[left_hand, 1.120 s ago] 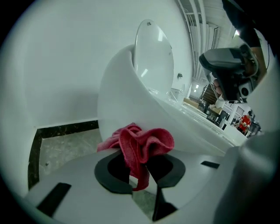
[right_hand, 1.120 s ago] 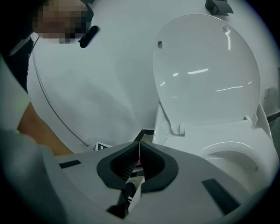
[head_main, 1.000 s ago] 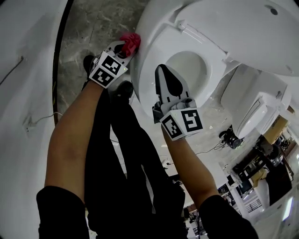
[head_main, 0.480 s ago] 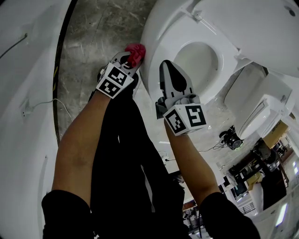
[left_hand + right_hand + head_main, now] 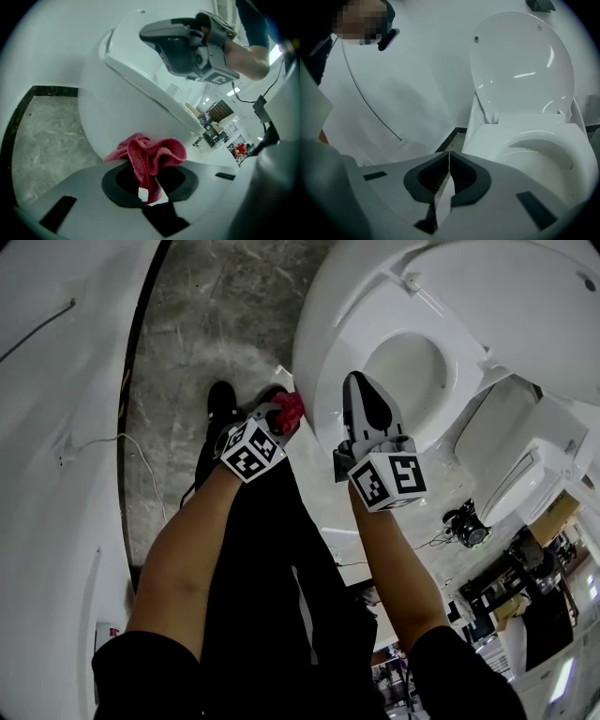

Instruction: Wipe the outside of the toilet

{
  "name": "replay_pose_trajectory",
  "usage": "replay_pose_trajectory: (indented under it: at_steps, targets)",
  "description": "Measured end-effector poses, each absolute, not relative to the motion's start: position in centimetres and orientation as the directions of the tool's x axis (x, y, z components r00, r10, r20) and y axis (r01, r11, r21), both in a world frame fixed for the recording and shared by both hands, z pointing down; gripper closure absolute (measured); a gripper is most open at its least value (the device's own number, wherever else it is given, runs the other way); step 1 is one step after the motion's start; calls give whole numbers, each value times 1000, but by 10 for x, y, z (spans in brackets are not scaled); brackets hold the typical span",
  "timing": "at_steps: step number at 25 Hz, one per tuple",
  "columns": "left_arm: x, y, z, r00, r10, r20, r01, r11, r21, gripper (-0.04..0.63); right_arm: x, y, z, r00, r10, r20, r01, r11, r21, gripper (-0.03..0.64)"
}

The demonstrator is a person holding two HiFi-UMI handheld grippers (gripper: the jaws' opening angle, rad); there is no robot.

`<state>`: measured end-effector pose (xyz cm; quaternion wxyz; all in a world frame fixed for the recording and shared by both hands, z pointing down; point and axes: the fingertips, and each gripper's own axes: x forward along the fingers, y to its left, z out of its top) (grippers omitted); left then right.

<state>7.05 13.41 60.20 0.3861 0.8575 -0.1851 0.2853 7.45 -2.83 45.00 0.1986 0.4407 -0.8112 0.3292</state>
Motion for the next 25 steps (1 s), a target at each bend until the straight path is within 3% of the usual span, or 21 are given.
replay_pose_trajectory:
  at_steps: [5,7,12,14,19,25]
  targets:
    - [91,196,590,798,164,580,-329,-688,647,509,66,-37,448,-540,-577,613,-841,396,-368,583]
    - [76,194,588,775,181,605,-327,-705,629,509,61,-44,439,-550,-581,600,-835,403,-374,583]
    - [-12,90,587,699,-89,710,-621,-568,540,508,47,-66,403,-582,-594,555,-813,427,-396,583]
    - [-41,26,576,662,-192,724,-681,-556,475,508,42,-78,390,-594,-602,534,-804,433,-407,583]
    - [-49,-148,559,663,-294,688,-635,-708,309,508,35,-135,386,-545,-672,501,-837,399,-374,583]
    - [-3,-278,557,747,-274,606,-516,-814,268,508,24,-200,390,-442,-743,503,-895,324,-307,583]
